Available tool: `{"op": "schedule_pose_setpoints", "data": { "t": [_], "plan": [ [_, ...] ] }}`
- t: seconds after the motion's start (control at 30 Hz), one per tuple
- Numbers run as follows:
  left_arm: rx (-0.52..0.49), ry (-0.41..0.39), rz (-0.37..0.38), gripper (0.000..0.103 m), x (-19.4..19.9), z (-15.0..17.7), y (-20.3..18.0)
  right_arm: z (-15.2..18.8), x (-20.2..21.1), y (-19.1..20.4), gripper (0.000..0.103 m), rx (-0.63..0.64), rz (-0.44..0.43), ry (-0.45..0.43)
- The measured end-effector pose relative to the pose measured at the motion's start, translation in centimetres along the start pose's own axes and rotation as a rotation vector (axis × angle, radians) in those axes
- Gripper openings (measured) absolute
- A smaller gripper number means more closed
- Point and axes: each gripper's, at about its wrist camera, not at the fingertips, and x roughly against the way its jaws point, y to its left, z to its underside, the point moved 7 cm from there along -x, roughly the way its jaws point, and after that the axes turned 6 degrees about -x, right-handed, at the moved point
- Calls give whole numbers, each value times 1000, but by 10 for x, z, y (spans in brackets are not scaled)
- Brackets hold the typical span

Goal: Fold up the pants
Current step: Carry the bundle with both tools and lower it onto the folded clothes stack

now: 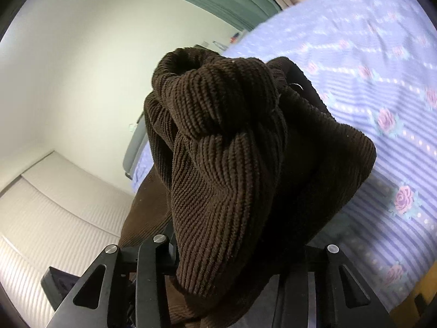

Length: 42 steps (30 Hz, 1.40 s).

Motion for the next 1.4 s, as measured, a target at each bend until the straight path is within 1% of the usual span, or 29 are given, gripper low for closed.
{"op": "schedule_pose_setpoints", "data": {
  "t": [0.1, 0.2, 0.23, 0.27, 0.4, 0.5, 0.53, 0.6, 0.63, 0.7, 0.73, 0.77, 0.83, 0.9, 0.93, 0.97, 1.0, 1.03, 1.1, 1.13, 1.23, 1.27, 1.37, 1.4],
  "plan": [
    [-11, -36, -16, 39, 25, -14, 7, 7, 9, 21, 41, 17, -34, -1],
    [-16, -70, -41, 39, 53, -31, 25, 24, 11, 51, 41, 41, -78, 10],
    [-15, -83, -57, 39, 65, -38, 38, 31, 9, 62, 41, 47, -92, 17],
    [-14, -93, -70, 39, 75, -42, 47, 34, 13, 65, 41, 54, -102, 23],
    [-14, -132, -131, 39, 125, -60, 97, 75, -7, 119, 41, 95, -156, 69],
    [-7, -164, -182, 39, 166, -73, 148, 115, -28, 164, 41, 118, -198, 109],
    [0, -176, -202, 39, 185, -79, 174, 135, -38, 185, 41, 127, -216, 127],
    [9, -191, -229, 39, 210, -89, 210, 163, -53, 212, 41, 141, -238, 150],
    [16, -201, -247, 39, 228, -95, 239, 185, -66, 234, 41, 149, -254, 169],
    [22, -210, -274, 40, 250, -105, 279, 214, -85, 262, 41, 154, -275, 193],
    [22, -217, -297, 40, 270, -111, 313, 238, -100, 284, 41, 157, -289, 211],
    [23, -220, -313, 40, 281, -114, 334, 245, -119, 298, 41, 154, -298, 223],
    [54, -227, -342, 40, 306, -128, 387, 281, -148, 332, 41, 150, -321, 257],
    [59, -225, -369, 40, 324, -139, 426, 317, -182, 367, 41, 142, -341, 296],
    [55, -226, -392, 40, 336, -147, 453, 333, -196, 383, 41, 144, -352, 312],
    [44, -225, -411, 41, 345, -151, 471, 353, -201, 396, 41, 151, -361, 325],
    [32, -224, -429, 41, 350, -157, 487, 364, -207, 407, 41, 158, -368, 336],
    [34, -225, -441, 41, 359, -166, 513, 382, -224, 427, 41, 170, -378, 352],
    [46, -227, -451, 41, 370, -180, 547, 395, -250, 451, 41, 177, -388, 367],
    [51, -231, -448, 41, 376, -188, 567, 406, -264, 466, 41, 190, -392, 375],
    [36, -228, -438, 42, 380, -209, 607, 433, -300, 501, 41, 190, -411, 390],
    [32, -223, -434, 42, 379, -215, 618, 431, -314, 509, 41, 188, -412, 387],
    [37, -219, -417, 42, 375, -226, 650, 450, -342, 530, 41, 169, -404, 381],
    [43, -225, -407, 42, 374, -229, 663, 435, -353, 526, 41, 161, -401, 381]
  ]
}}
